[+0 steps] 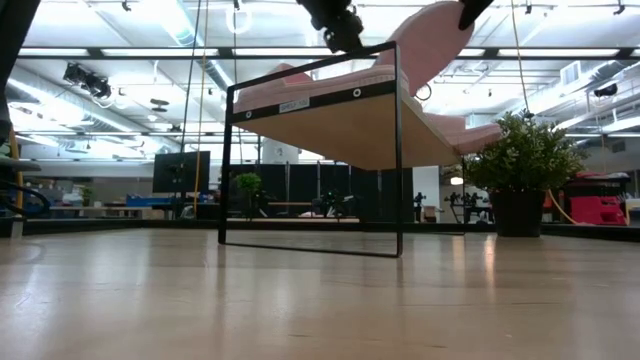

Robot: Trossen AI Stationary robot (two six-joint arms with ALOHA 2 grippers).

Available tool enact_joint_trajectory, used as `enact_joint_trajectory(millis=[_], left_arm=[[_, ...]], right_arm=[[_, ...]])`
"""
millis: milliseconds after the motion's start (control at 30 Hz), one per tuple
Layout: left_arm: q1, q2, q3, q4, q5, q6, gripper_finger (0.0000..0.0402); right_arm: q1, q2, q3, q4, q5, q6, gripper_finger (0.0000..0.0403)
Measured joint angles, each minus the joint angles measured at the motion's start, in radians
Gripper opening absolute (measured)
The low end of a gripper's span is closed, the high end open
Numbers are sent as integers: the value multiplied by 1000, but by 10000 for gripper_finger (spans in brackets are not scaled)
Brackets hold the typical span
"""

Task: Pick and place slides into the shelf
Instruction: Put the pink slide on the shelf

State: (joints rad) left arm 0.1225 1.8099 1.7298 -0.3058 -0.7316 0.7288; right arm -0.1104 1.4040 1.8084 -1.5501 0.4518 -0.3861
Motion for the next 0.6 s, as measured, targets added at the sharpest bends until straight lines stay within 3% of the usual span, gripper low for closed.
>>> enact_joint_trajectory(millis=[300,600], left_arm=[[55,-116,0,-122,7,-210,235],[92,-243,0,-157,10,-330,233]], right_arm=[[0,0,0,11,-25,-60,39],[-5,0,0,20,-133,1,39]])
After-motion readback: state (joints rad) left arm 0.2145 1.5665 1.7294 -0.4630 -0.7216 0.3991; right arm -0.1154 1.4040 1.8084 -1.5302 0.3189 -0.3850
